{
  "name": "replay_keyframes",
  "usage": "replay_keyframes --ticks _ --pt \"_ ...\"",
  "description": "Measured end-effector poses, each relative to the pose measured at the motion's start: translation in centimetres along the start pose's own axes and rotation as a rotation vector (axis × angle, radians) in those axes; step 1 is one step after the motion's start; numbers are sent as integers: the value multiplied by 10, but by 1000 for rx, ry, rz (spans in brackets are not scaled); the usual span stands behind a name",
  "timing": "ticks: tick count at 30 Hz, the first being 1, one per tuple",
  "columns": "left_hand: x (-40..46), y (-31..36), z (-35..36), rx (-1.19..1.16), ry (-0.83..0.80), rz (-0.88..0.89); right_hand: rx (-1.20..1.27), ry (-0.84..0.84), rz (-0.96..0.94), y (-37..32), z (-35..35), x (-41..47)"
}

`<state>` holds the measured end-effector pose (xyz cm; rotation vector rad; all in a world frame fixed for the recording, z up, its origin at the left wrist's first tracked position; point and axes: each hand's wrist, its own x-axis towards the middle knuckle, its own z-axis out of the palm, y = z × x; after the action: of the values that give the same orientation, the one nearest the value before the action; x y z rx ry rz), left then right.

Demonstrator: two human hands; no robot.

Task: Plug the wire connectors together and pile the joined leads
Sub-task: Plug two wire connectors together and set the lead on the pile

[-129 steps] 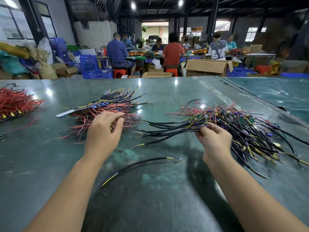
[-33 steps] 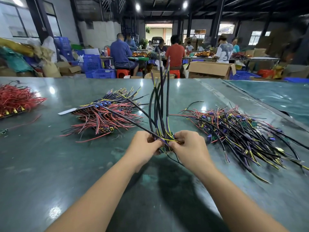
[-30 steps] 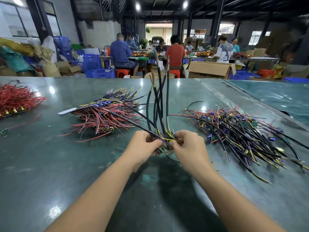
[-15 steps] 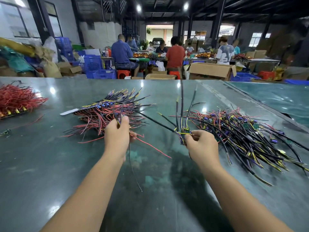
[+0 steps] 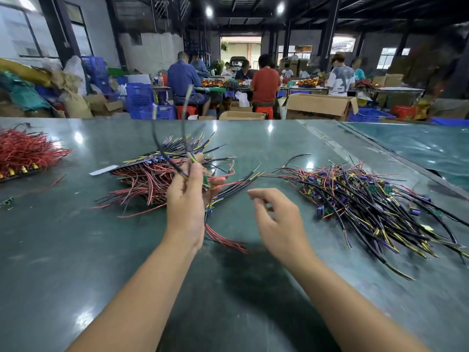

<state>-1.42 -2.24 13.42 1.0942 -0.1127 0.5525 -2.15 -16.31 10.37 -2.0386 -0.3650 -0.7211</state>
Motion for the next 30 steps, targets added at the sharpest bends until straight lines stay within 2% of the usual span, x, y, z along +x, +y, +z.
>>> replay_keyframes --ticks 2,4,6,10,12,15,18,23,26,28,30 --pt "-6 -3 5 -49 -120 -121 135 78 49 -4 -5 1" --pt "-13 -9 8 -55 -233 -205 293 51 139 -9 -8 2" --pt "-21 -18 9 0 -339 -205 450 -2 196 -14 -10 2" --pt "-27 -28 5 421 -386 34 587 68 298 -13 -20 10" --pt "-25 -30 2 589 -431 185 657 41 347 -13 -24 11" --pt "-28 -32 1 781 -489 373 707 -48 318 -14 -22 7" --pt "-28 -31 0 793 -490 391 722 -61 323 -11 -21 6" --pt "-27 -27 -3 881 -422 389 838 128 306 -5 -21 9" --pt "-27 -24 0 703 -276 217 903 171 285 -3 -20 10" --pt "-25 -22 4 537 -209 -21 924 148 254 -3 -19 10" --pt "-26 -21 6 383 -219 -284 953 91 234 -5 -18 7"
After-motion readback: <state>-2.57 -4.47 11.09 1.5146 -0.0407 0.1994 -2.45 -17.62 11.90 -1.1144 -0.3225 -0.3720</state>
